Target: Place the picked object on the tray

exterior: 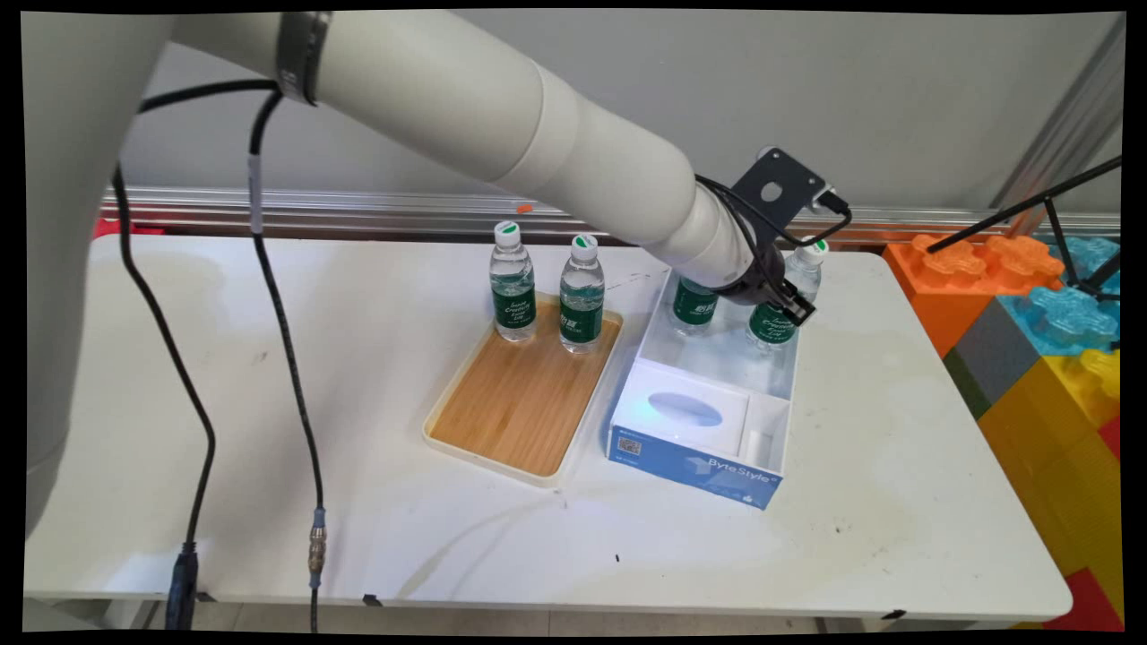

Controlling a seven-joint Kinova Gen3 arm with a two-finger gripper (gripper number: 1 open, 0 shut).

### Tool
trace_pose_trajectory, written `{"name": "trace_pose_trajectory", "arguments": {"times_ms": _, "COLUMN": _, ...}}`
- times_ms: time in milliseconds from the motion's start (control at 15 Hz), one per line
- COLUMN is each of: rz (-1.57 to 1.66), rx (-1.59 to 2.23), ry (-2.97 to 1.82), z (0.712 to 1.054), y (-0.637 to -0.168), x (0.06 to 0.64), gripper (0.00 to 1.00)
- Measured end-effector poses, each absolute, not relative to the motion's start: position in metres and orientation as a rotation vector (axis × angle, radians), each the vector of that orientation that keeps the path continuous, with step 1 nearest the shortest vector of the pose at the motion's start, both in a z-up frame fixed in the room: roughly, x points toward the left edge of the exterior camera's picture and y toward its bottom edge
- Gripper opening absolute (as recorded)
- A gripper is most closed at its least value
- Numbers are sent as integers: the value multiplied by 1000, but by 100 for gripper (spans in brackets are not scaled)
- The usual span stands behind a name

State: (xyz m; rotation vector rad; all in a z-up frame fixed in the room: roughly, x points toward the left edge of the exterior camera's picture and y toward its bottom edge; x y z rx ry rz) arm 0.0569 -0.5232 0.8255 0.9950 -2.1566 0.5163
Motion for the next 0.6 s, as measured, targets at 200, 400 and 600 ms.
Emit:
{"name": "trace_pose_trajectory", "arguments": {"times_ms": 200, "rz": 507, "rx": 1002, "ry": -2162, "z": 835, "y": -518, "x": 62, "gripper": 0}}
{"name": "trace_pose_trajectory", "arguments": {"times_ms": 400, "rz": 495, "rx": 1014, "ry": -2170, "z": 849, "y": -512, "x": 70, "gripper": 0}}
{"name": "trace_pose_trajectory", "arguments": {"times_ms": 600, "rz": 480, "rx": 1020, "ry": -2177, "z": 866, "y": -506, "x": 78, "gripper": 0}}
